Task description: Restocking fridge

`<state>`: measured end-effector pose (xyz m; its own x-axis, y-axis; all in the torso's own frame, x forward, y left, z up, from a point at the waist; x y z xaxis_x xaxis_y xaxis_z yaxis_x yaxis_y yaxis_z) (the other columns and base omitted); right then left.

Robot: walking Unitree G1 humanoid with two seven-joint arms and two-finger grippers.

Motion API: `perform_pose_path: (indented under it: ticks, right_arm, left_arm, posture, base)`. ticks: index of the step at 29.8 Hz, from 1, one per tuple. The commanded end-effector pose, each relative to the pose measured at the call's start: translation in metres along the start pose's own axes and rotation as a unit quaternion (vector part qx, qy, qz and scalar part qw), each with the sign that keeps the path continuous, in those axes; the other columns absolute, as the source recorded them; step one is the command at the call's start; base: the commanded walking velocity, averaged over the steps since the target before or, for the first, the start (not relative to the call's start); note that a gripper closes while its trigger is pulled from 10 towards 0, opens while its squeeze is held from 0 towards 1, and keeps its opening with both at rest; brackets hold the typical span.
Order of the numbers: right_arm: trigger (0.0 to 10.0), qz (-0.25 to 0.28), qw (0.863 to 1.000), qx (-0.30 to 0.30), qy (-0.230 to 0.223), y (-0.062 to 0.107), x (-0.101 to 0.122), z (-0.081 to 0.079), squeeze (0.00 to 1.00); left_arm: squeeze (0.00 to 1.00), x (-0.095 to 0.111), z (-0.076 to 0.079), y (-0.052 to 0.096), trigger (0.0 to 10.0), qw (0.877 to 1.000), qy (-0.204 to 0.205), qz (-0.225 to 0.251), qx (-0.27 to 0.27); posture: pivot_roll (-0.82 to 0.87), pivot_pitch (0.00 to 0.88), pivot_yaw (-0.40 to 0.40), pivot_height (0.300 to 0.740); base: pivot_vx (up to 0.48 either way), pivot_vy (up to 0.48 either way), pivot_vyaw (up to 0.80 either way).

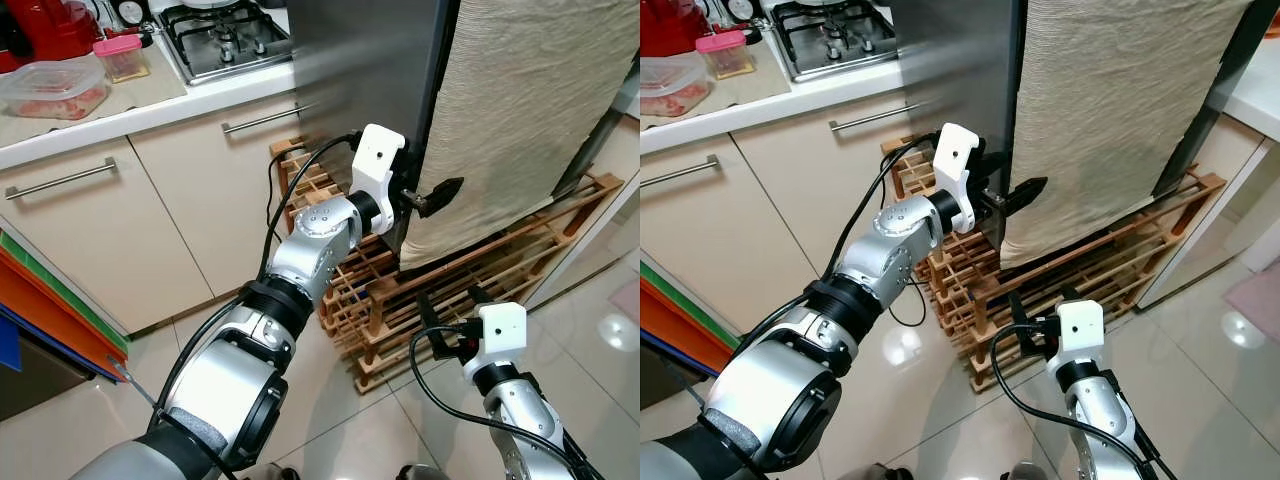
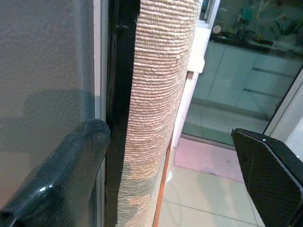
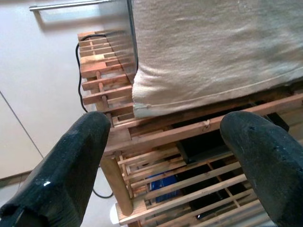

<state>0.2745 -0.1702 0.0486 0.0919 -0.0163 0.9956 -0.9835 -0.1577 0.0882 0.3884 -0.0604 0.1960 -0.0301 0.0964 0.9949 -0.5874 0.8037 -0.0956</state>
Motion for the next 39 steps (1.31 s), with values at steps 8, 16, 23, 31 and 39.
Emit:
perform_pose_path:
  ticks: [8, 16, 23, 31, 39]
  right_arm:
    - [10.0, 0.017, 1.0, -0.001, 0.0, 0.0, 0.009, -0.006, 0.0]
    - [10.0, 0.017, 1.0, 0.0, 0.002, -0.002, 0.011, -0.006, 0.0]
    - [10.0, 0.018, 1.0, 0.0, 0.004, -0.002, 0.012, -0.006, 0.0]
    - [10.0, 0.005, 1.0, -0.004, -0.001, 0.004, 0.007, -0.005, 0.0]
    - [10.0, -0.008, 1.0, -0.009, 0.001, 0.008, -0.001, 0.0, 0.0]
  left_arm:
    - [0.0, 0.02, 0.098, -0.047, 10.0, 0.994, 0.018, 0.03, -0.108]
    - [0.0, 0.013, 0.102, -0.05, 10.0, 0.996, 0.002, 0.016, -0.091]
    - [0.0, 0.032, 0.131, -0.053, 10.0, 0.987, 0.047, 0.048, -0.147]
    - [0.0, 0.071, 0.144, -0.054, 10.0, 0.972, 0.121, 0.094, -0.18]
    - [0.0, 0.097, 0.158, -0.048, 10.0, 0.957, 0.155, 0.116, -0.217]
  posture:
    - [-0.22, 0.078, 0.132, 0.74]
    - [-0.21, 0.061, 0.127, 0.74]
    - [-0.22, 0.061, 0.129, 0.74]
    - [-0.22, 0.072, 0.128, 0.74]
    - [-0.22, 0.076, 0.13, 0.74]
  base:
    - [0.0, 0.0, 0.0]
    - [0.0, 0.0, 0.0]
    - [0.0, 0.0, 0.0]
    - [0.0, 0.0, 0.0]
    - [0.0, 0.0, 0.0]
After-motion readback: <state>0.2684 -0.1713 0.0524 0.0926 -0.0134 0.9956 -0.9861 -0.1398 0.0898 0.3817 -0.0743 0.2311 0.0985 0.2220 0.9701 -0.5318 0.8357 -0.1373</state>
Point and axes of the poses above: a point about 5 cm out from each wrist's last joint towards the gripper, its own y axis pointing back from the gripper into the wrist, its own x axis along the axis of the wrist's last joint, z = x × y, the point moved 5 cm from there along -y, pointing out of the wrist towards the gripper, and after that the axes turned 4 degrees about -y, right-handed, at the moved point
